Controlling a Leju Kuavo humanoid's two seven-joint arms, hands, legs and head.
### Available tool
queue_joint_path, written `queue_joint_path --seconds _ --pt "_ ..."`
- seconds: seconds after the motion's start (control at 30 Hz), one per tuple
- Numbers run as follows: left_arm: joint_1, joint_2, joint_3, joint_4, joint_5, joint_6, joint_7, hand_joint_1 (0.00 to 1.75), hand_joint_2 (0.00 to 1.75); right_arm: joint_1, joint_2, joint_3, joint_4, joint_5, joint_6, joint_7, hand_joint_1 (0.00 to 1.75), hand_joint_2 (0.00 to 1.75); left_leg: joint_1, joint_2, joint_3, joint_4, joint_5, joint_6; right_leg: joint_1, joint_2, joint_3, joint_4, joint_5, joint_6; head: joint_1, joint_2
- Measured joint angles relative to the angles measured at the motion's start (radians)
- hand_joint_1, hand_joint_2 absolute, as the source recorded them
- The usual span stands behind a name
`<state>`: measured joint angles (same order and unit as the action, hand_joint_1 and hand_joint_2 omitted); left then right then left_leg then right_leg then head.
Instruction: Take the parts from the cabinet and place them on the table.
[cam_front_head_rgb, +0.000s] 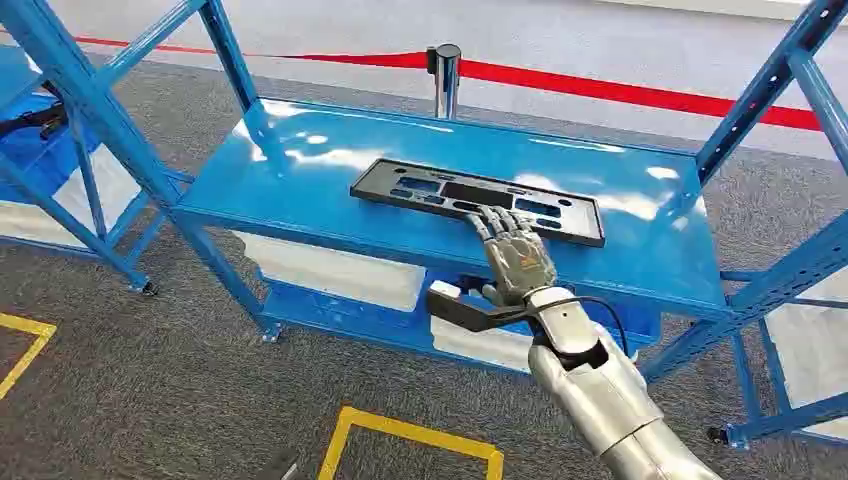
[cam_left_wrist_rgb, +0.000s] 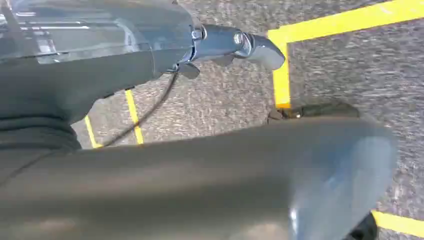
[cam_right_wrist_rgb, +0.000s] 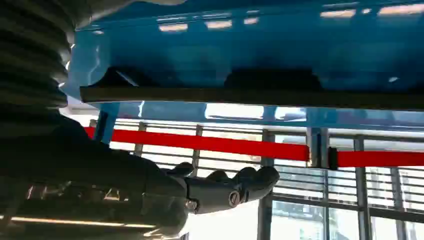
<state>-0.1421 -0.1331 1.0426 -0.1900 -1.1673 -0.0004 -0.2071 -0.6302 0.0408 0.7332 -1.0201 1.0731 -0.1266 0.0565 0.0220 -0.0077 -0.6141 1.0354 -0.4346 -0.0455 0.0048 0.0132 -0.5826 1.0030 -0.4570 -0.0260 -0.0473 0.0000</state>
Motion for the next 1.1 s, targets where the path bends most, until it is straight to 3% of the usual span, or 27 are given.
queue_joint_path --seconds 0.03,0.13,0.17,0.2,0.47,0.53,0.6,0.7,0.77,0.8,0.83,0.87,0.93,0.97,1.0,1.03,1.1 --pt "-0.002 0.000 0.000 0.000 0.000 0.000 0.000 0.00 0.00 0.000 0.004 0.008 0.000 -0.003 0.001 0.001 0.00 1.75 -0.005 0.000 0.003 -0.022 -0.034 0.002 0.006 0.001 -0.002 0.006 -0.003 0.005 -0.003 0.000" --pt "0.001 -0.001 -0.001 0.000 -0.003 0.000 0.002 0.00 0.00 0.006 0.011 0.023 -0.002 -0.009 0.006 0.006 0.00 1.75 -0.008 -0.002 0.002 -0.015 -0.012 0.017 0.006 -0.001 -0.004 0.002 -0.006 0.013 0.005 0.000" --pt "0.001 -0.002 -0.001 0.000 -0.004 0.000 0.002 0.00 0.00 0.006 0.013 0.027 -0.002 -0.012 0.006 0.008 0.00 1.75 -0.006 -0.002 0.000 -0.016 -0.010 0.013 0.007 0.000 -0.004 0.004 -0.007 0.001 0.005 0.000" --pt "0.000 -0.002 -0.001 0.000 -0.006 0.000 0.004 0.00 0.00 0.005 0.016 0.030 -0.002 -0.015 0.006 0.011 0.00 1.75 -0.007 -0.003 0.000 -0.016 -0.010 0.013 0.006 -0.001 -0.004 0.004 -0.005 -0.002 0.005 0.000" --pt "-0.005 -0.004 -0.011 0.000 -0.019 -0.003 0.016 0.00 0.00 -0.023 0.044 0.052 0.020 0.012 -0.029 0.054 0.00 1.75 -0.010 -0.004 0.000 -0.015 -0.012 0.017 0.006 -0.001 0.001 -0.009 -0.003 -0.001 0.009 0.000" --pt "-0.006 -0.004 -0.015 0.000 -0.019 -0.003 0.015 0.00 0.00 -0.029 0.047 0.055 0.027 0.020 -0.053 0.066 0.00 1.75 -0.011 -0.004 0.000 -0.015 -0.013 0.018 0.005 -0.001 0.001 -0.009 -0.002 0.003 0.009 0.000" --pt "-0.007 -0.004 -0.021 0.000 -0.019 -0.005 0.015 0.00 0.00 -0.040 0.048 0.054 0.033 0.025 -0.080 0.078 0.00 1.75 -0.011 -0.003 0.000 -0.015 -0.013 0.018 0.004 -0.001 0.001 -0.009 -0.003 0.017 0.009 0.000" --pt "-0.007 -0.004 -0.024 0.000 -0.015 -0.012 0.019 0.00 0.00 -0.062 0.047 0.049 0.034 0.028 -0.089 0.087 0.00 1.75 -0.010 -0.002 0.001 -0.015 -0.013 0.018 0.004 -0.001 0.000 -0.009 -0.002 0.018 0.009 0.000" --pt "-0.007 -0.004 -0.025 0.000 -0.014 -0.013 0.019 0.00 0.00 -0.074 0.046 0.040 0.034 0.028 -0.088 0.090 0.00 1.75 -0.014 -0.002 0.004 -0.020 -0.014 0.034 0.002 -0.001 0.004 -0.020 0.001 0.035 0.008 0.000" --pt "-0.006 -0.007 -0.025 0.000 -0.012 -0.013 0.019 0.00 0.00 -0.080 0.045 0.034 0.031 0.028 -0.088 0.090 0.00 1.75 0.001 0.001 0.016 -0.040 -0.003 0.041 0.009 -0.001 0.005 -0.019 -0.002 0.037 0.008 0.000" --pt "-0.006 -0.008 -0.025 0.000 -0.011 -0.012 0.018 0.00 0.00 -0.086 0.043 0.027 0.031 0.028 -0.089 0.090 0.00 1.75 0.003 0.003 0.025 -0.052 0.000 0.041 0.007 -0.001 0.000 -0.003 -0.015 0.039 0.008 0.000" --pt "-0.007 -0.008 -0.025 0.000 -0.010 -0.011 0.018 0.00 0.00 -0.094 0.042 0.024 0.031 0.028 -0.087 0.090 0.00 1.75 0.007 0.005 0.027 -0.055 0.001 0.043 0.002 -0.001 -0.027 0.053 -0.049 0.041 0.014 0.000" --pt "-0.007 -0.008 -0.025 0.000 -0.010 -0.011 0.018 0.00 0.00 -0.093 0.035 0.018 0.031 0.029 -0.083 0.090 0.00 1.75 0.012 0.006 0.028 -0.054 0.000 0.042 -0.011 -0.001 -0.107 0.209 -0.114 0.047 0.015 0.000" --pt "-0.007 -0.008 -0.025 0.000 -0.010 -0.011 0.018 0.00 0.00 -0.088 0.031 0.017 0.031 0.030 -0.082 0.090 0.00 1.75 0.016 0.006 0.028 -0.054 -0.001 0.038 -0.018 -0.001 -0.141 0.268 -0.129 0.053 0.015 0.000" --pt "-0.007 -0.008 -0.025 0.000 -0.009 -0.011 0.018 0.00 0.00 -0.083 0.028 0.016 0.031 0.030 -0.082 0.090 0.00 1.75 0.022 0.006 0.030 -0.054 -0.003 0.032 -0.026 -0.002 -0.153 0.282 -0.120 0.059 0.015 0.000" --pt "-0.007 -0.008 -0.025 0.000 -0.009 -0.011 0.017 0.00 0.00 -0.081 0.026 0.014 0.031 0.031 -0.081 0.090 0.00 1.75 0.032 0.006 0.031 -0.051 -0.007 0.021 -0.035 -0.002 -0.141 0.248 -0.088 0.069 0.016 0.000" --pt "-0.007 -0.008 -0.025 0.000 -0.009 -0.011 0.016 0.00 0.00 -0.081 0.026 0.010 0.031 0.032 -0.081 0.090 0.00 1.75 0.054 0.005 0.038 -0.044 -0.018 -0.004 -0.054 -0.008 -0.060 0.076 0.010 0.092 0.016 0.000"
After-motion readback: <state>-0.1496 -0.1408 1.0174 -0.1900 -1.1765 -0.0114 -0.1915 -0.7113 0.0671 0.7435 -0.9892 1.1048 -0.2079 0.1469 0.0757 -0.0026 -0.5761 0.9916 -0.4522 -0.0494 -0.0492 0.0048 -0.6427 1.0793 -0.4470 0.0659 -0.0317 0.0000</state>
